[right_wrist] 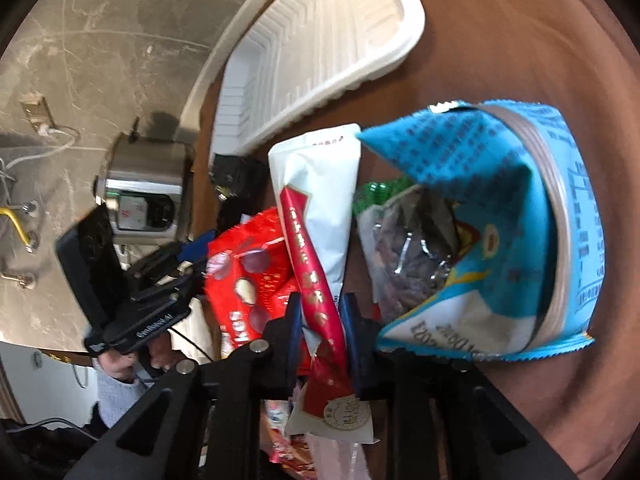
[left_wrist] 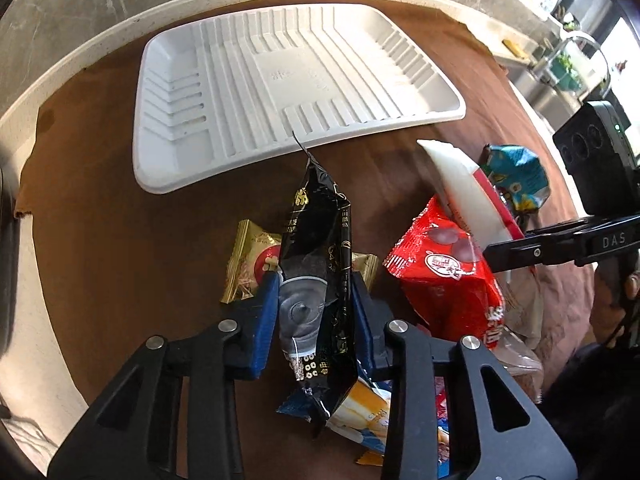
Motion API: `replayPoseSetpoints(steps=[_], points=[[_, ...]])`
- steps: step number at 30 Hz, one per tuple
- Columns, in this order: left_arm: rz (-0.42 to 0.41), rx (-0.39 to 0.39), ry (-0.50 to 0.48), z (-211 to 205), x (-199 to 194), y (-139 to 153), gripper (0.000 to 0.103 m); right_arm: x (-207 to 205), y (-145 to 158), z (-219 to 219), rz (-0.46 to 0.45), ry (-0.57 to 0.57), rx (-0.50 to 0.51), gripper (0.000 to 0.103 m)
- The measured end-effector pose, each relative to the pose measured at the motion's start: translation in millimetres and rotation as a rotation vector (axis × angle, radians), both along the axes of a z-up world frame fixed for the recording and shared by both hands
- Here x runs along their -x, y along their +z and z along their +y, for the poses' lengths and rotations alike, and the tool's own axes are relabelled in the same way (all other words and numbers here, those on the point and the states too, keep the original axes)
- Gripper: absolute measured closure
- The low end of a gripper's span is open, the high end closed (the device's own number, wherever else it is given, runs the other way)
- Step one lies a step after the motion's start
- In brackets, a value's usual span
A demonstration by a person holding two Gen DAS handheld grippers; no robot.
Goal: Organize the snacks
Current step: 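Carry the black bag toward the white tray while right tool carries the bar, then lower both packets into the white tray and open both tools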
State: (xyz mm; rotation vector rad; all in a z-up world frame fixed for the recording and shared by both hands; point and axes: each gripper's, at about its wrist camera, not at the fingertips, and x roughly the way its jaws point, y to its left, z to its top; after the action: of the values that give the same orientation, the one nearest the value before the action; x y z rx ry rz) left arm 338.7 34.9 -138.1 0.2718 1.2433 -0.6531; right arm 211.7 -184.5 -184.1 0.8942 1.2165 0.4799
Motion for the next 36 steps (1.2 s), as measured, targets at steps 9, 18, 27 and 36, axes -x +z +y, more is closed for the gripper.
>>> replayPoseSetpoints(steps=[9,18,27,36], points=[[0.034,0.077,0.044,16.2,1.4,14.5,0.076,0.2,13.8,-10.5,-0.025,-0.028,-0.123,0.083],[0.038,0.199,0.073,17.2,-17.0,46.1,0.076,-22.2,27.5,-25.2,-0.053,-0.076,-0.223,0.083],[0.014,0.257,0.125,4.5,-79.1,57.2,0.076,-77.8,40.0,-58.7,-0.111,-0.156,-0.204,0.083],[0.056,0.291,0.231,6.3,-148.8,33.7,0.076,-141.6,29.5,-71.4,-0.105,-0.227,-0.164,0.083]])
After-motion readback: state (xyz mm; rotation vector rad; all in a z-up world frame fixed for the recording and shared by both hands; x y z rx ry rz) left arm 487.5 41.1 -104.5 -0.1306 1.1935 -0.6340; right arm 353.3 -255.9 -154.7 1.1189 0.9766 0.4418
